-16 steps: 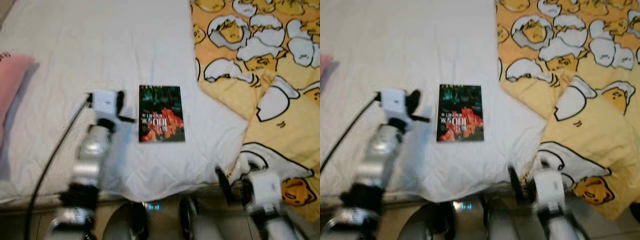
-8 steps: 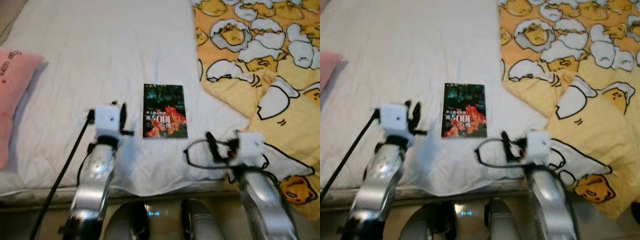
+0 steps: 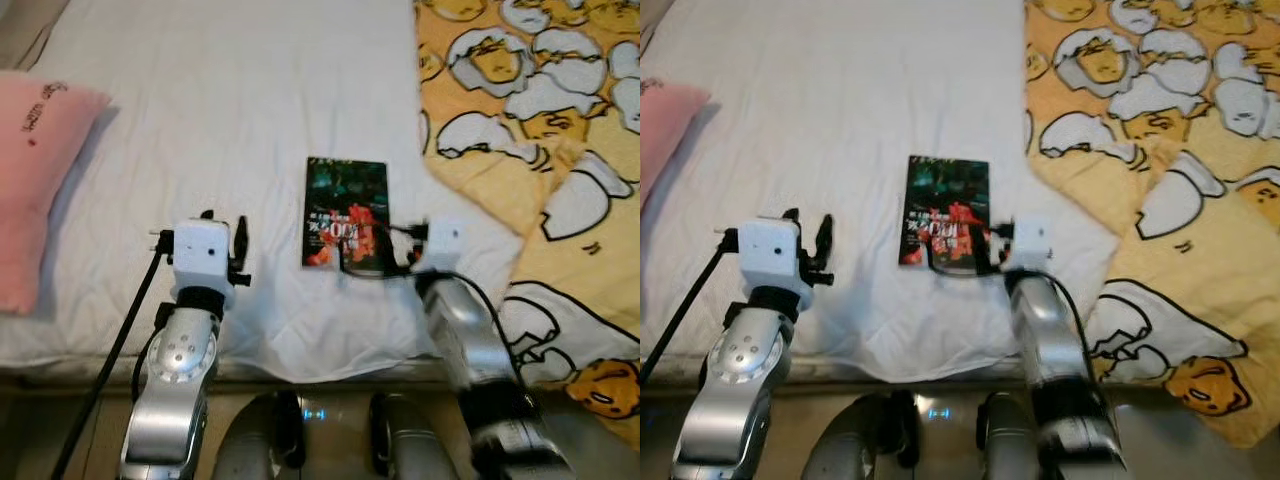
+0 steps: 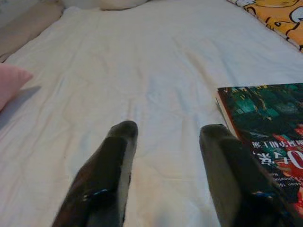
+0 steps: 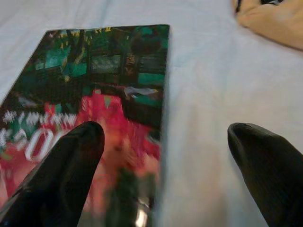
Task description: Clean up the room
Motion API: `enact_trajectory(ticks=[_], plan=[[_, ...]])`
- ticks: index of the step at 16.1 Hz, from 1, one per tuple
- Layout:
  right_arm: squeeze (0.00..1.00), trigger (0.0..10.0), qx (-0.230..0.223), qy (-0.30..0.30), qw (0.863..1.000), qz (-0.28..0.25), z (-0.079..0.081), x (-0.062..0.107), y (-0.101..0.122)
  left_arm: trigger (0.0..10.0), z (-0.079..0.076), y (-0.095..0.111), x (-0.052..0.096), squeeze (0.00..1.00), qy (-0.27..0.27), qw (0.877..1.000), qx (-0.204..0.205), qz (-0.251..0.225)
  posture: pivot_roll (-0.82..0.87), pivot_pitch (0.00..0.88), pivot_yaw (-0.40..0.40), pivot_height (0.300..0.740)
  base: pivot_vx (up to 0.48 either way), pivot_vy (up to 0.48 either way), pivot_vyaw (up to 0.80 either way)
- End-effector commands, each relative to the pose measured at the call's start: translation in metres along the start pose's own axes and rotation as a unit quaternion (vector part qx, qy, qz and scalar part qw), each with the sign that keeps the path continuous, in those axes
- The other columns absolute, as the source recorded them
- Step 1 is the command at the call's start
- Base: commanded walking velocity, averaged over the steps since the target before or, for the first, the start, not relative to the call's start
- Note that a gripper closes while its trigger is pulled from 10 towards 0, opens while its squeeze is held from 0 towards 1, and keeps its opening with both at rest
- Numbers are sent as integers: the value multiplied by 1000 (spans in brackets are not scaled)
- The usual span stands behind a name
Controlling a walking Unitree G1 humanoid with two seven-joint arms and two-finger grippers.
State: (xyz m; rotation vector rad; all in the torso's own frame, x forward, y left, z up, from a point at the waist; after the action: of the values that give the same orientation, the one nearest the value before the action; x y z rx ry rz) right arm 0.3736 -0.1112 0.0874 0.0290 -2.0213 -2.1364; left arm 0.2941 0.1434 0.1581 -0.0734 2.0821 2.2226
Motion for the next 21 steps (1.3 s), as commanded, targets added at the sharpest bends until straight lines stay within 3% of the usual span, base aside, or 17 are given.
enact_trajectory(ticks=[1,6,7,9,11,17,21], plan=[[0,10000,-14,-16,1000,14,-5,3,-12,10000,-2,0,4,0,-6,1000,-1,5,-9,332,21,703,0,0,0],[0,10000,-60,-21,998,29,3,-5,-23,10000,-40,27,22,0,-137,990,31,-20,13,361,25,703,0,0,0],[0,10000,-65,-21,997,30,6,-6,-25,10000,-50,37,25,0,-169,985,-1,-38,21,365,25,703,0,0,0],[0,10000,-86,-27,995,39,8,-7,-29,10000,-47,41,23,0,-163,986,8,-39,24,365,27,703,0,0,0],[0,10000,-89,-11,995,34,19,-11,-26,10000,-40,41,21,0,-152,988,12,-36,26,367,28,703,0,0,0],[0,10000,17,28,999,-31,51,-11,-9,10000,-44,35,27,0,-156,987,13,-17,31,367,20,703,0,0,0],[0,10000,-2,36,999,-11,59,-12,-17,10000,-44,32,27,0,-156,988,10,-11,32,366,15,703,0,0,0]])
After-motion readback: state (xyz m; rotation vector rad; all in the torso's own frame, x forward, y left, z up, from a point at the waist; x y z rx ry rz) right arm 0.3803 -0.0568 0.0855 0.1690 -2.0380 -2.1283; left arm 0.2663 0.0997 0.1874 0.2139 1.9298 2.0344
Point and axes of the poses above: a point about 5 cm out from each wrist's last joint towards the gripper, its own x axis pointing back from the gripper into the wrist, its own y axis along the axis of the wrist's last joint, z = x × y, the point moved 4 cm from there along -x, pointing out of the wrist towards the gripper, and after that the axes turned 6 degrees about x, right-handed, at the moved point
